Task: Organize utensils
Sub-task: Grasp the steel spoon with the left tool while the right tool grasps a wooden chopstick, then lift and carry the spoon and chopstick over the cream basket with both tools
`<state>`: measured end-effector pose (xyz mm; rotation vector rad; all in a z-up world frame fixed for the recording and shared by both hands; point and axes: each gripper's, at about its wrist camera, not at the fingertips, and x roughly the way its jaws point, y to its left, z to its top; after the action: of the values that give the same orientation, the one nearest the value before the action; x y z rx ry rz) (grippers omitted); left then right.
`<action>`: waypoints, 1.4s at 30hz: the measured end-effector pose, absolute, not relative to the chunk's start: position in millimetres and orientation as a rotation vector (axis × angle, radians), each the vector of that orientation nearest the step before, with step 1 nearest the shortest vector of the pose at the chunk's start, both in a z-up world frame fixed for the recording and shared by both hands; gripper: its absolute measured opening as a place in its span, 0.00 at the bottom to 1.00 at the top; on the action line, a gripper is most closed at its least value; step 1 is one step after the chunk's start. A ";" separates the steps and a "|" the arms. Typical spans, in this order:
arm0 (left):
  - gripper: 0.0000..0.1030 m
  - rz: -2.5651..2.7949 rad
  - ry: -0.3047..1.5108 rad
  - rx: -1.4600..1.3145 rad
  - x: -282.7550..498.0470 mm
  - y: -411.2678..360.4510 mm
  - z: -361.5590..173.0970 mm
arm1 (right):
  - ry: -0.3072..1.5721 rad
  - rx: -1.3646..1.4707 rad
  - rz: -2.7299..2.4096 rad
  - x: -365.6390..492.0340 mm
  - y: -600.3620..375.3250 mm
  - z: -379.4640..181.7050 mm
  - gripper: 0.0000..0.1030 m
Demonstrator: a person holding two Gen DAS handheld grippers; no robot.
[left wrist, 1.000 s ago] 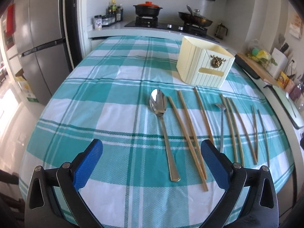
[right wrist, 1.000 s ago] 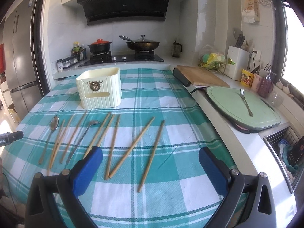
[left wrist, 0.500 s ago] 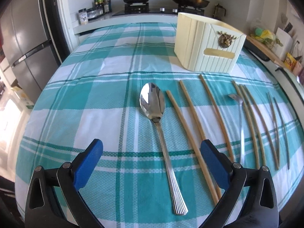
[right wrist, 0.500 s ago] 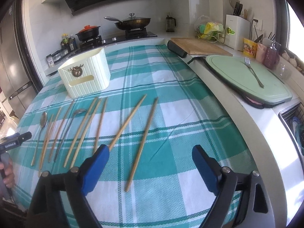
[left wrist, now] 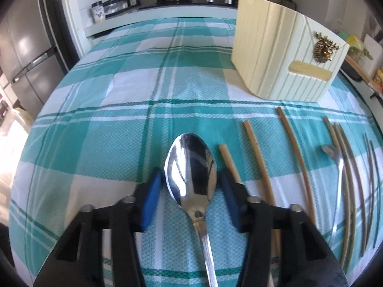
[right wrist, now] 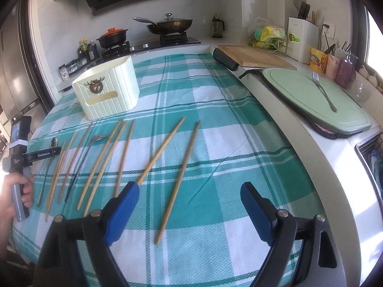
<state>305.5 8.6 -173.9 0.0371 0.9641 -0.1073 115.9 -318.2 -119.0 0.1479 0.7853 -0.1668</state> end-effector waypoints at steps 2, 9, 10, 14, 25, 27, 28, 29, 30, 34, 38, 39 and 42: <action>0.39 -0.121 0.973 0.028 307.3 8.6 -173.5 | 0.798 0.156 -0.140 125.3 -323.3 -121.6 0.86; 0.38 -0.158 0.974 -0.032 311.8 18.2 -169.2 | 0.917 0.239 -0.054 189.0 -358.8 -145.6 0.72; 0.38 -0.162 0.971 -0.036 311.6 18.7 -168.0 | 0.948 0.255 -0.051 202.1 -363.5 -151.9 0.69; 0.38 -0.177 0.958 -0.035 310.7 18.3 -163.1 | 1.036 0.319 -0.019 248.4 -372.1 -173.6 0.52; 0.38 -0.245 0.883 -0.059 306.1 25.0 -119.8 | 1.070 0.288 -0.043 296.8 -371.6 -168.8 0.06; 0.38 -0.258 0.856 -0.064 302.6 27.5 -106.5 | 1.013 0.294 -0.015 289.3 -367.9 -148.7 0.06; 0.38 -0.264 0.843 -0.066 301.0 28.4 -100.4 | 0.983 0.299 0.004 284.4 -365.0 -137.5 0.06; 0.37 -0.271 0.831 -0.070 299.2 29.3 -94.0 | 0.960 0.301 0.020 280.1 -362.0 -126.6 0.06; 0.37 -0.278 0.821 -0.074 297.5 30.0 -88.7 | 0.932 0.297 0.037 274.8 -357.9 -114.7 0.06; 0.02 -0.316 0.786 -0.076 287.5 31.3 -67.8 | 0.818 0.244 0.082 251.8 -339.0 -70.5 0.06; 0.02 -0.354 0.775 -0.070 284.6 26.2 -62.0 | 0.716 0.198 0.115 235.5 -322.1 -39.8 0.06; 0.02 -0.354 0.776 -0.057 285.5 24.5 -63.4 | 0.703 0.193 0.119 232.3 -319.5 -35.7 0.06; 0.01 -0.358 0.821 -0.088 294.7 27.3 -74.8 | 0.674 0.192 0.129 226.1 -315.0 -28.5 0.06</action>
<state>294.7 27.3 -74.8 -0.0882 0.8207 -0.3584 226.1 -315.0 -28.5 0.1922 0.6739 0.1288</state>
